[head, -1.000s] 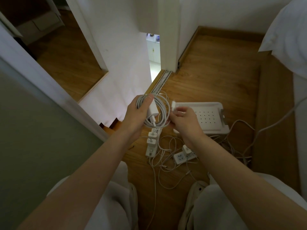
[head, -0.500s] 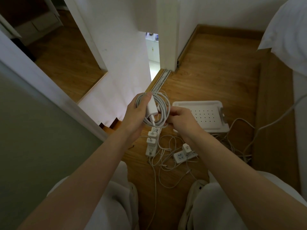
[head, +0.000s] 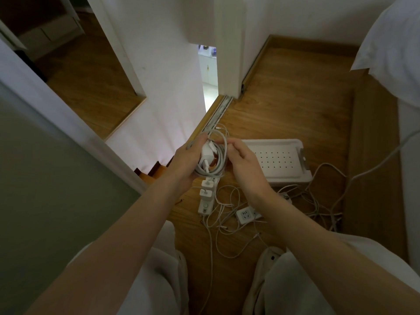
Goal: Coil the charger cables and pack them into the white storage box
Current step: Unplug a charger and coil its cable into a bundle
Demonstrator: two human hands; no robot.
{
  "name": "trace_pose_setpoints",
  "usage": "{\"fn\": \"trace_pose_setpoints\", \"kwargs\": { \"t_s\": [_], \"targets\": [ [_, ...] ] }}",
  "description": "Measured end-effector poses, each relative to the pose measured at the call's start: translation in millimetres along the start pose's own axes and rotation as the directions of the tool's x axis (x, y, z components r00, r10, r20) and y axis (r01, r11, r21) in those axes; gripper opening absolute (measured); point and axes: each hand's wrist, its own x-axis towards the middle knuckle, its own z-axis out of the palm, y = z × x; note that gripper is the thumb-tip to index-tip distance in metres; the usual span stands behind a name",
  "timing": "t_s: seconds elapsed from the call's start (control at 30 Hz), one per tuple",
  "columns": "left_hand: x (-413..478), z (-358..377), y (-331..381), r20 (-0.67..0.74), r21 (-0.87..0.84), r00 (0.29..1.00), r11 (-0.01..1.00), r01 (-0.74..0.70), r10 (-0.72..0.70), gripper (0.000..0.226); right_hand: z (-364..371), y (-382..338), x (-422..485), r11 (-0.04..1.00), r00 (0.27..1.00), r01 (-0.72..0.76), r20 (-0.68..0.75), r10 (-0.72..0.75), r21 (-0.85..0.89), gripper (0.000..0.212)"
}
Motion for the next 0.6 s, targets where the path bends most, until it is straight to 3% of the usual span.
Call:
{"fn": "trace_pose_setpoints", "kwargs": {
  "t_s": [0.13, 0.23, 0.4, 0.6],
  "targets": [
    [-1.3, 0.1, -0.8, -0.028, 0.053, 0.999, 0.998, -0.045, 0.046, 0.039, 1.9, 2.6, 0.3, 0.998, 0.996, -0.057, -0.068, 0.056, -0.012, 0.029],
    [-2.7, -0.3, -0.9, -0.01, 0.08, 0.998, 0.995, -0.065, 0.066, 0.04, 3.1, 6.1, -1.5, 0.992, 0.995, 0.015, -0.099, -0.028, -0.127, 0.031],
    [-4.6, -1.3, 2.0, -0.006, 0.034, 0.998, 0.998, -0.056, 0.056, 0.043, 1.0, 4.2, 0.7, 0.942, 0.988, 0.153, 0.023, -0.154, -0.299, 0.021],
    [-7.1, -6.1, -0.5, 0.024, -0.042, 0.999, 0.998, 0.037, -0.036, 0.04, -5.3, 2.6, 1.7, 0.892, 0.986, 0.137, 0.15, -0.079, -0.431, 0.013]
  ]
}}
